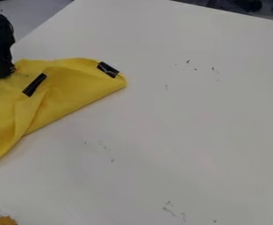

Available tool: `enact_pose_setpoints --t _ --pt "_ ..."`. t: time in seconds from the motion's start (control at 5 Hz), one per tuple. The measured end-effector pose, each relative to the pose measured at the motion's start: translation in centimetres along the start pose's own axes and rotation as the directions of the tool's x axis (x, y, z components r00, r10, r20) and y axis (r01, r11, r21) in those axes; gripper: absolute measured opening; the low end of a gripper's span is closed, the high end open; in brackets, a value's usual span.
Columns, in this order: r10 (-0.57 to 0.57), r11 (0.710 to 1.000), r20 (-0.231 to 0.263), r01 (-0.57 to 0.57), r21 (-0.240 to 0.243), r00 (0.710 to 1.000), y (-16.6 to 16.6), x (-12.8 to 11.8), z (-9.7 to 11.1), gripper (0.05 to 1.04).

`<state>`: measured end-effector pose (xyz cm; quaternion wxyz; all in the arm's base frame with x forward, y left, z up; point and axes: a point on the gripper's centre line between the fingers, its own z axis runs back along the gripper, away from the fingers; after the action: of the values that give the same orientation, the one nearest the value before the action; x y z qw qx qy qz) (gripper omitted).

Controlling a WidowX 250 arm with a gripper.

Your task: Fold the cloth from top left to bottom right

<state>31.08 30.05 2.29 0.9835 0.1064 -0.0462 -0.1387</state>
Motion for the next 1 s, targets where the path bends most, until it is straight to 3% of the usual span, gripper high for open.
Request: enact_pose_setpoints --t 0.2,0.4,0.6,0.8,1.0 --pt "-0.034 0.999 -0.014 0.034 0.012 0.999 -0.4 0.6 0.1 0.08" --pt "-0.065 0.994 0.004 0.064 0.09 0.998 0.1 2.3 3.6 0.059" --pt "-0.064 0.992 0.008 0.062 0.113 0.998 -1.4 3.5 6.5 0.058" --pt "-0.002 0.997 0.014 0.001 0.081 1.0 -3.9 3.9 9.2 0.058" --pt "0.076 0.997 0.003 -0.075 -0.033 0.997 -8.1 3.0 9.6 0.058"
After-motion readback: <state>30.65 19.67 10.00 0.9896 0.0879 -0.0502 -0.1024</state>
